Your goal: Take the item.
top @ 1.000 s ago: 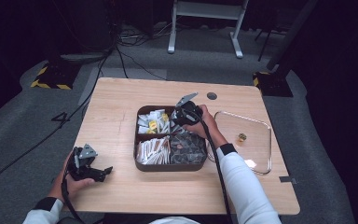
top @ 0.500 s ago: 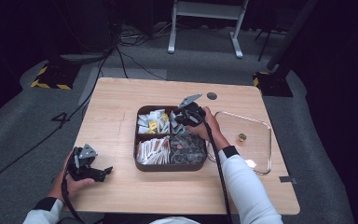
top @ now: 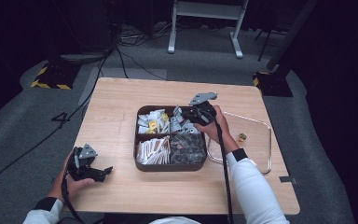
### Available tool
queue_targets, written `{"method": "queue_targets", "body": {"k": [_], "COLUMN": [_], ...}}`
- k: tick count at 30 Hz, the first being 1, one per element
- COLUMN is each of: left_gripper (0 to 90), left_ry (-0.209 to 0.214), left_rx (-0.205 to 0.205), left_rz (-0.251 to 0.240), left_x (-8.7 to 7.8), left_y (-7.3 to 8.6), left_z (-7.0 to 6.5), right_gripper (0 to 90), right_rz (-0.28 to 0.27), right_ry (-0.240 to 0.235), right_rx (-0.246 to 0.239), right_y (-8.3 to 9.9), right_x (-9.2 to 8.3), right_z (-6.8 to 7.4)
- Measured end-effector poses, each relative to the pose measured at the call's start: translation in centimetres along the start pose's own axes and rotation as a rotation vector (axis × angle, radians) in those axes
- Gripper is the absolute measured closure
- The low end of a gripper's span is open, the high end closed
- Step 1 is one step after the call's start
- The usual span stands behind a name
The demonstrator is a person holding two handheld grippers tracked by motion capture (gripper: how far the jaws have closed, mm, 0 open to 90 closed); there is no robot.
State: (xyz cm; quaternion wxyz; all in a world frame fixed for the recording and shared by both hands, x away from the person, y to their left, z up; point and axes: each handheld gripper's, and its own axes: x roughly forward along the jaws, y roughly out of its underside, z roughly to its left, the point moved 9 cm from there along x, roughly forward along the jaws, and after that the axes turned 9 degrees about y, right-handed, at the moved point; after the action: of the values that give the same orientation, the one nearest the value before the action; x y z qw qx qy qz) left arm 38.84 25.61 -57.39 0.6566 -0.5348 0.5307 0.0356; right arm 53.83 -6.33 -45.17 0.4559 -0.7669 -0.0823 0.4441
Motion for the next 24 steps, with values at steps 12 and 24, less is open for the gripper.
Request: {"method": "queue_targets", "body": {"k": [12, 24], "left_gripper": [0.5, 0.5], "left_ry": [0.000, 0.000], "left_rx": [0.000, 0.000], "left_rz": [0.000, 0.000], "left_x": [0.0, 0.0], "left_y": [0.0, 0.0], "left_z": [0.0, 0.0], "right_gripper": [90.0, 90.0], "right_rz": [-0.104, -0.158], "right_ry": [-0.019, -0.030], "right_rx": [0.034, 0.040], "right_y": [0.4, 1.7], "right_x": [-4.0, -7.2], "right_z": [-0.2, -0.1]}}
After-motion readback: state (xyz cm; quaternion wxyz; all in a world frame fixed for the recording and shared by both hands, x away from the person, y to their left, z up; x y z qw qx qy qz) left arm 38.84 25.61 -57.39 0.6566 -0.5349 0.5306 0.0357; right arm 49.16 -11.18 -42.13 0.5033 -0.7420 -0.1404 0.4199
